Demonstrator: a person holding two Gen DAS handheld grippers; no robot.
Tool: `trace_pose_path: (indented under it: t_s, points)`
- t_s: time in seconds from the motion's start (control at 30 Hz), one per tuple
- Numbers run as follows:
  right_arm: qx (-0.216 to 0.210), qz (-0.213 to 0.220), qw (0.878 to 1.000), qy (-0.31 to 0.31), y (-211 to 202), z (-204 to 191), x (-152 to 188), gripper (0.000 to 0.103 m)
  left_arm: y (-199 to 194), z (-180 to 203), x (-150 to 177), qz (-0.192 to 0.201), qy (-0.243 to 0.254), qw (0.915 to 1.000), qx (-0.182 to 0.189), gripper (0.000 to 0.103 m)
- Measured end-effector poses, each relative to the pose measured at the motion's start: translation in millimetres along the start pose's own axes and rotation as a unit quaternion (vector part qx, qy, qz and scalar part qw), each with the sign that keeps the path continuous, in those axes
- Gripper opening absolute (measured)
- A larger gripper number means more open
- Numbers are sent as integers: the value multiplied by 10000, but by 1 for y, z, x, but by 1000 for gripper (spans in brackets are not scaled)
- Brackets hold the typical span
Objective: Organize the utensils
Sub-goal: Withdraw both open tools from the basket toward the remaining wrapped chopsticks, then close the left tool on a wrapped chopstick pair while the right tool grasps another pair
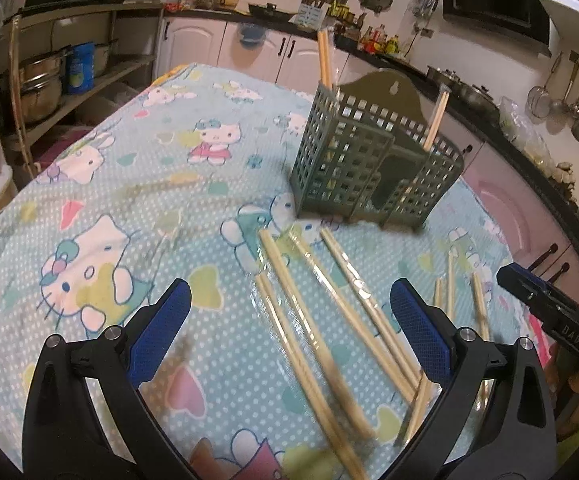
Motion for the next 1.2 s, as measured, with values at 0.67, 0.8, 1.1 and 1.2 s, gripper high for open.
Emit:
trace_pose_path:
  t_s: [0.67,0.8,1.1,1.2]
  points:
    - [-157,-856,9945,585,52,32,5,49,39,-25,11,-790,-341,9962,-139,31]
    - [-189,-996,9926,676,64,38,1,48,46,-25,4,-854,-303,9956,-236,27]
    - [-142,-1284,9878,868,85,48,-1,47,66,-15,-14,-1018,46,9935,-507,20]
    - [-181,-1348,9854,1023,91,53,0,47,71,-16,-20,-1051,95,9931,-519,17]
Point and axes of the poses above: each gripper's, at about its wrist camera, not at the fingertips, and y roughly the way its jaws point, z to its right, x to its underside, the point moved 1 cm from there along y, roughly the way its jaws point, and after that the axes turned 15 degrees about -y, right-handed, at the moved point
